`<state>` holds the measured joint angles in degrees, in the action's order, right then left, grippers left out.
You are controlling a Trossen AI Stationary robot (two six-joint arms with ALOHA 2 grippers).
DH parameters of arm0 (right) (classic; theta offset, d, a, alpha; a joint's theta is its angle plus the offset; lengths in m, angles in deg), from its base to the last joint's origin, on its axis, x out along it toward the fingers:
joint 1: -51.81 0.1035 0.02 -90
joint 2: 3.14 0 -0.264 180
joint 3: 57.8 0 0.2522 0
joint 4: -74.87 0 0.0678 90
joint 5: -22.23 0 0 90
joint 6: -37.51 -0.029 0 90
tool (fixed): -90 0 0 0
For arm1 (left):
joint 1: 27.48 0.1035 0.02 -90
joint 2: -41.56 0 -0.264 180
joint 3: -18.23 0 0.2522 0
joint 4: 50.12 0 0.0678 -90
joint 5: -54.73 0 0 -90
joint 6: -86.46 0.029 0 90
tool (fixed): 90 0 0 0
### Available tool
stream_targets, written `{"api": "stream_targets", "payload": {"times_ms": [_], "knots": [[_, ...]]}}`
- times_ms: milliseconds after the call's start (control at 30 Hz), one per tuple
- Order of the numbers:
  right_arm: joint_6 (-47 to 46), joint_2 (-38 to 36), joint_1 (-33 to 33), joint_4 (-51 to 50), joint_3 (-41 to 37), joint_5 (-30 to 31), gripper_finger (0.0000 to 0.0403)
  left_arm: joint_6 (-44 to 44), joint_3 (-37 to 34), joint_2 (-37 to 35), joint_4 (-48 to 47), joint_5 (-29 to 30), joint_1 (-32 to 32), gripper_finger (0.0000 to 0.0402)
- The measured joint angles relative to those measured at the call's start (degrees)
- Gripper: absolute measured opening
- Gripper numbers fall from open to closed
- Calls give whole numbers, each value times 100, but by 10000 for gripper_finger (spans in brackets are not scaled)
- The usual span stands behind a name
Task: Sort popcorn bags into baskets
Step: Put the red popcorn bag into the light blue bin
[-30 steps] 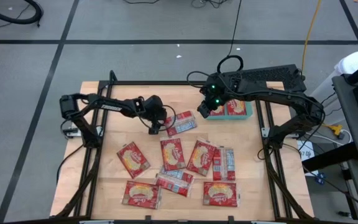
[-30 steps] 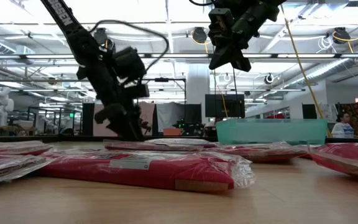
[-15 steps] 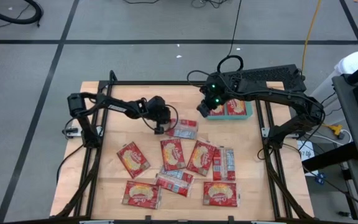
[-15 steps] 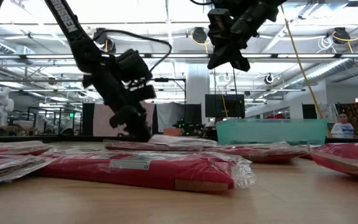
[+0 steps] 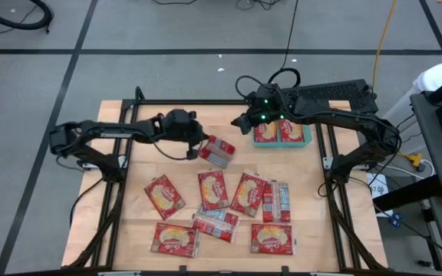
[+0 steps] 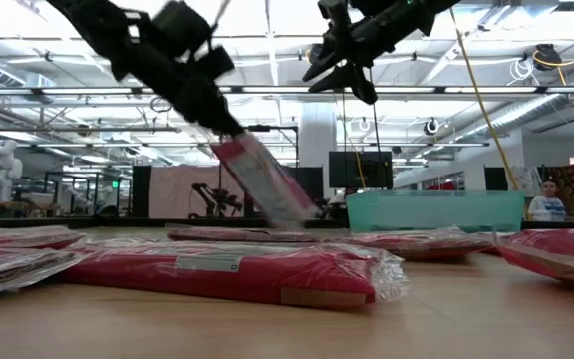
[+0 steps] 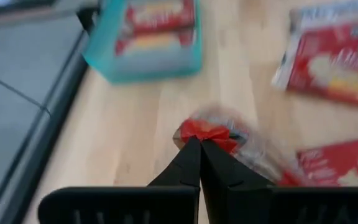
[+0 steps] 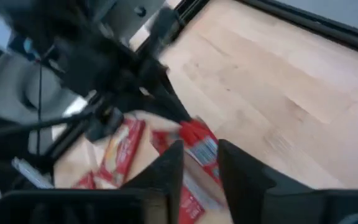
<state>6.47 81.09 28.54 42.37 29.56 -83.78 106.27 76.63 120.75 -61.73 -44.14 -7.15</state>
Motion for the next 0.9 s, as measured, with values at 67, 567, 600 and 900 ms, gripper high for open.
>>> {"api": "stream_targets", "payload": {"times_ms": [67, 567, 600, 900], "knots": [[383, 18, -63, 8, 0, -225, 126, 44, 4, -240, 50, -8, -43, 2], [1370, 1165, -61, 1568, 0, -2366, 239, -328, 11, -1075, 470, -202, -301, 1], [1373, 1223, -20, 1591, 0, -2383, 239, -360, 11, -1098, 539, -239, -310, 1], [1442, 1515, 314, 1981, 0, -2739, 139, -687, 10, -1236, 825, -308, -301, 2]]}}
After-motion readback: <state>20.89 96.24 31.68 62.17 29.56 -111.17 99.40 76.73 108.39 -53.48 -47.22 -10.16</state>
